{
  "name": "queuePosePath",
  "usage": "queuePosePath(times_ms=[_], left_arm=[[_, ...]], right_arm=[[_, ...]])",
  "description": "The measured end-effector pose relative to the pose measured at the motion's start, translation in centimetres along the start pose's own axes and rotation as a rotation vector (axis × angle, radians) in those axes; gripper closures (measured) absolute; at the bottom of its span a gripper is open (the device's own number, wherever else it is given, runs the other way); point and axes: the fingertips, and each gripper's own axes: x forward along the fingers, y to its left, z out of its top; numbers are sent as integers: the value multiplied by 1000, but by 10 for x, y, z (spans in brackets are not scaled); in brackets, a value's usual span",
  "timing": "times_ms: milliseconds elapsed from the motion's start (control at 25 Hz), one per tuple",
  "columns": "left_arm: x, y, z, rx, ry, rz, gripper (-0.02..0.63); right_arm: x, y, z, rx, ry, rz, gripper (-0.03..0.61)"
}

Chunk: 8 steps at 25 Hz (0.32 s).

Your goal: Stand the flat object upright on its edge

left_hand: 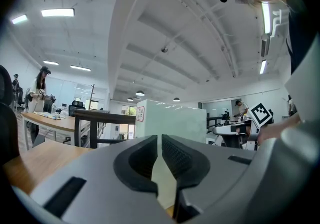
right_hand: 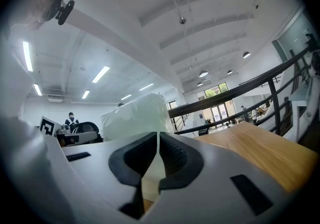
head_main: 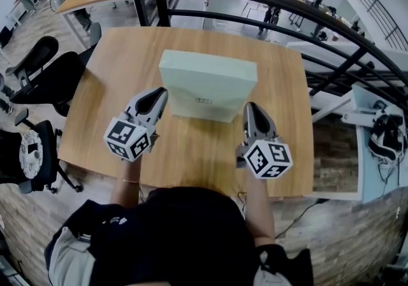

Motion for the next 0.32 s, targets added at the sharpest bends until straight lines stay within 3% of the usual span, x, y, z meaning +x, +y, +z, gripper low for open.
queuePosePath(times_ms=[320], left_arm=[[1,-1,1,-3,-8,2,574]], right_arm=[[-1,0,3,2,-10,8,548]])
